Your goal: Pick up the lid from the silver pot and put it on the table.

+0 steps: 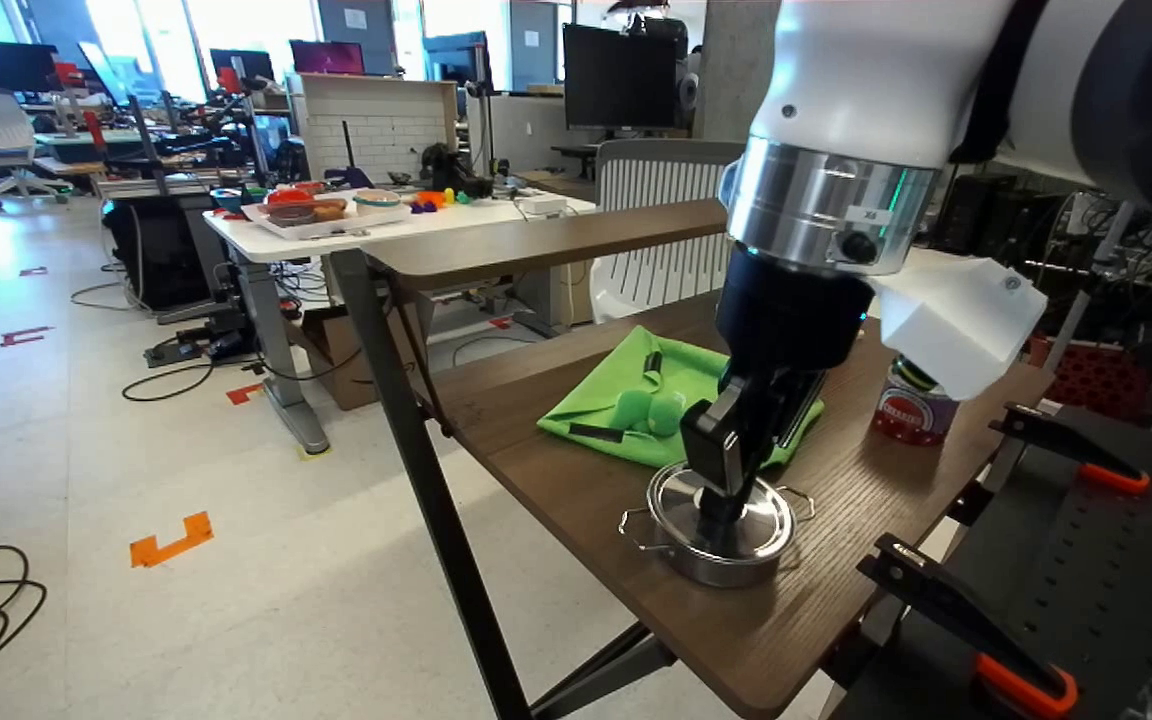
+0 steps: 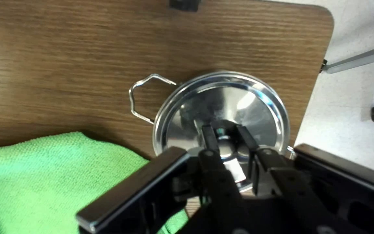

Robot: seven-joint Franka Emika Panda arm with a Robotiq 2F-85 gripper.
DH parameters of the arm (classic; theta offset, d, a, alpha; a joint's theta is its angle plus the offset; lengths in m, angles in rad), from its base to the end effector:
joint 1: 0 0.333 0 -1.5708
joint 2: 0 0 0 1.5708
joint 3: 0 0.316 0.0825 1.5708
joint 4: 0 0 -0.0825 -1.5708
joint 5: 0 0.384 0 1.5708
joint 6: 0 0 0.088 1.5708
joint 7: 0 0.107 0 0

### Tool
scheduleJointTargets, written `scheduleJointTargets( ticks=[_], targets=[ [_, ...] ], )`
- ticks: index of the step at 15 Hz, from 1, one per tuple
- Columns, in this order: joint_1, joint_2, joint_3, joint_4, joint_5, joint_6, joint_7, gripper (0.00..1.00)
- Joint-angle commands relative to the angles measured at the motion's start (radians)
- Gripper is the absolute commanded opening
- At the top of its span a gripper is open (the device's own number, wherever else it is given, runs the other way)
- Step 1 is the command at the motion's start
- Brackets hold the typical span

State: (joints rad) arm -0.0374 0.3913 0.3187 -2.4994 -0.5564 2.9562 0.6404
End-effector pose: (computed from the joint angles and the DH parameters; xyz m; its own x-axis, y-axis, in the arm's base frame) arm 0.4305 0.1731 0.1524 0.9826 0.1516 0.1073 0.1559 -0.9872 -0.0328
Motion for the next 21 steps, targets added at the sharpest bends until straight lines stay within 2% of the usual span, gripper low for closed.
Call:
scheduleJointTargets(
  ticks=[1,2,3,6,9,11,12,13,17,21],
  targets=[
    [0.014,-0.133,-0.001,-0.115,0.284,0.037,-0.266,0.05],
    [-0.010,-0.165,0.014,-0.135,0.365,0.033,-0.340,0.05],
    [-0.132,-0.180,0.109,-0.139,0.334,0.011,-0.330,0.05],
    [-0.245,-0.254,0.190,-0.145,0.479,-0.028,-0.453,0.05],
    [-0.335,-0.293,0.224,-0.121,0.585,-0.099,-0.570,0.05],
    [-0.367,-0.311,0.201,-0.109,0.609,-0.151,-0.634,0.05],
    [-0.227,-0.321,0.047,-0.099,0.670,-0.171,-0.709,0.05],
    [-0.223,-0.325,0.017,-0.091,0.687,-0.197,-0.748,0.05],
    [-0.159,-0.338,-0.179,-0.056,0.637,-0.289,-0.839,0.05],
    [-0.156,-0.319,-0.305,-0.009,0.587,-0.347,-0.926,0.05]
  ],
)
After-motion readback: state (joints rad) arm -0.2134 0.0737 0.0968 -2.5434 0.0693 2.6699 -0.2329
